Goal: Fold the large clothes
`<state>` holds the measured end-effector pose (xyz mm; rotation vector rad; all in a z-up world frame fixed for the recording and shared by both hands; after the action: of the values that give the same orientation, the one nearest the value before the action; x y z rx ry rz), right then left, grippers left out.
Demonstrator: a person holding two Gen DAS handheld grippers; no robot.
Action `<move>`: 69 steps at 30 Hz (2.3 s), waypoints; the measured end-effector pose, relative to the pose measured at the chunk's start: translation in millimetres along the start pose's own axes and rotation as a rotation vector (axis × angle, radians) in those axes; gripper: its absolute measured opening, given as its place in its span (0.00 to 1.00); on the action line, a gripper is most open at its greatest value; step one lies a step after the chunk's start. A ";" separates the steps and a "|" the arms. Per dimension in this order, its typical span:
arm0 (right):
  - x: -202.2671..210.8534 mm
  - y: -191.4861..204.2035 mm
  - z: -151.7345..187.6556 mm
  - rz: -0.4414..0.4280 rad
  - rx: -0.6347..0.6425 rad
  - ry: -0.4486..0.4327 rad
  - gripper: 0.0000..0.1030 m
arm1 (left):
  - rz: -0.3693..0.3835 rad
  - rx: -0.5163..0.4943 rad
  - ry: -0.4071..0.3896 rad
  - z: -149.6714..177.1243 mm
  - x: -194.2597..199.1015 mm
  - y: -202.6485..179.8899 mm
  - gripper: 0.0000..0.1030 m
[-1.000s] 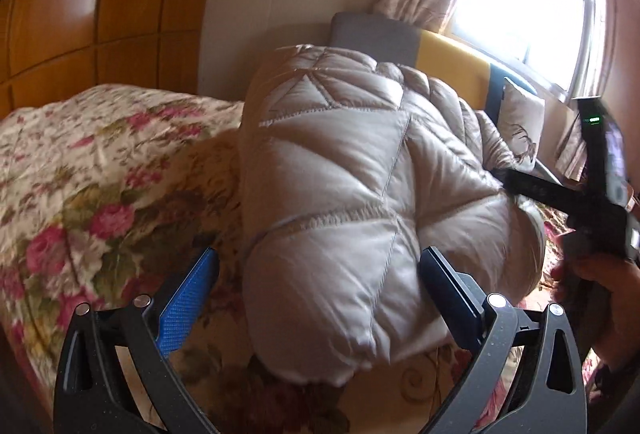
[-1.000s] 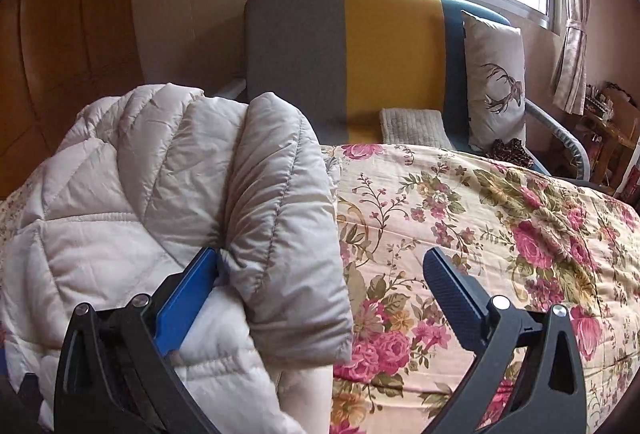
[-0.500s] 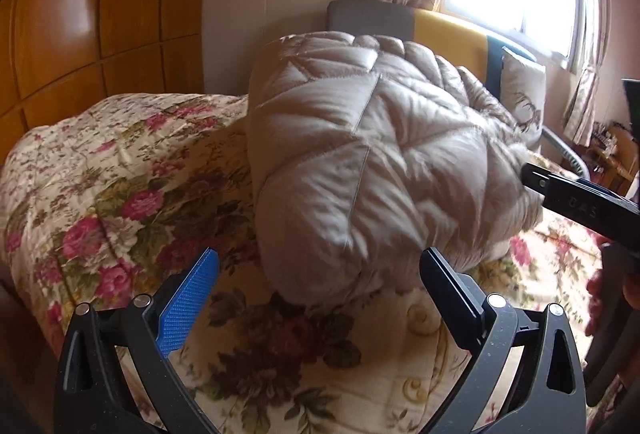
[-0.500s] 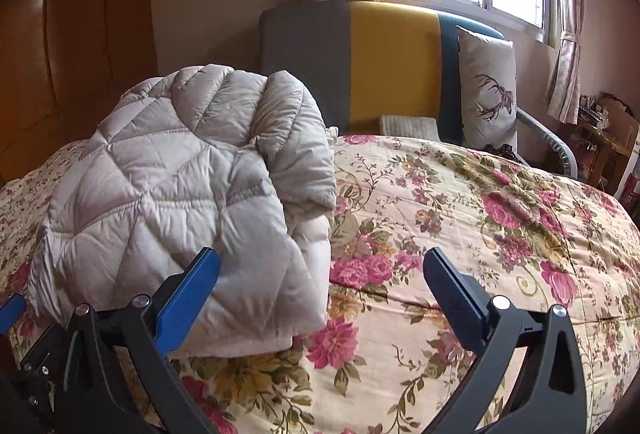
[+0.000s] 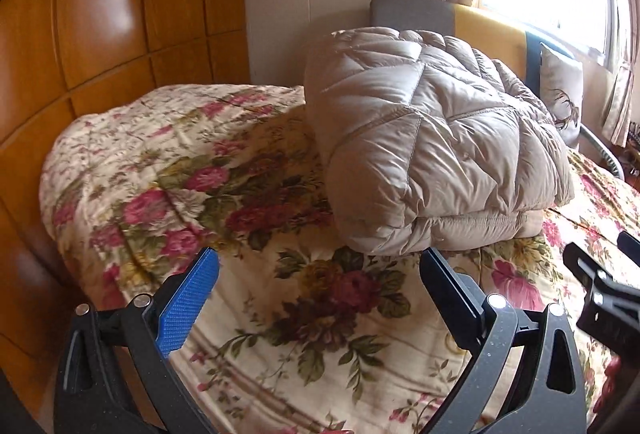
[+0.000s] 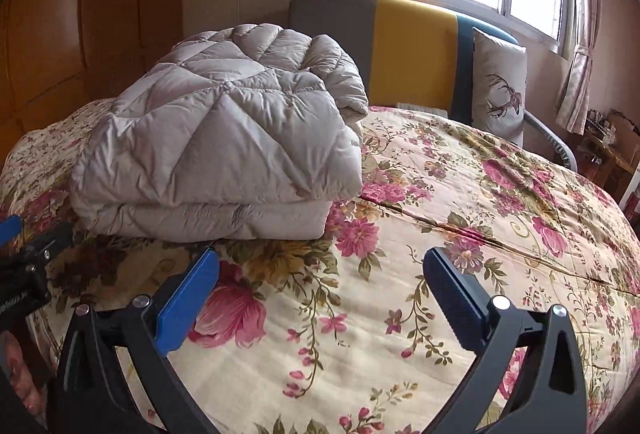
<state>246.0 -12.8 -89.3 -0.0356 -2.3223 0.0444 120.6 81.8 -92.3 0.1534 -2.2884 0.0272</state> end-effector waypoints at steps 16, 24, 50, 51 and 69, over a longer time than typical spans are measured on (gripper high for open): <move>12.6 -3.9 6.4 -0.016 -0.043 -0.043 0.98 | -0.021 -0.012 -0.019 5.8 13.9 3.1 0.96; 12.7 -4.9 6.2 -0.028 -0.049 -0.038 0.98 | -0.024 -0.009 -0.011 7.5 10.6 3.7 0.96; 11.0 0.8 9.7 -0.048 -0.044 -0.021 0.98 | -0.028 -0.011 0.004 12.5 7.2 2.3 0.96; 11.0 1.0 9.6 -0.049 -0.044 -0.022 0.98 | -0.030 -0.011 0.004 12.6 7.3 2.4 0.96; 11.6 1.9 9.8 -0.053 -0.041 -0.021 0.98 | -0.023 -0.006 0.018 15.4 3.2 2.9 0.96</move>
<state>230.9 -10.6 -87.6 0.0059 -2.3439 -0.0297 106.6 83.2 -100.0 0.1751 -2.2684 0.0098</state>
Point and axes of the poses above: each gripper's, at about its wrist camera, not at the fingertips, and x roughly against the way its jaws point, y to its left, z to its underside, the point moved 9 cm from there along -x, roughly the way its jaws point, and after that the axes turned 12 degrees about y, right-handed, at the moved point
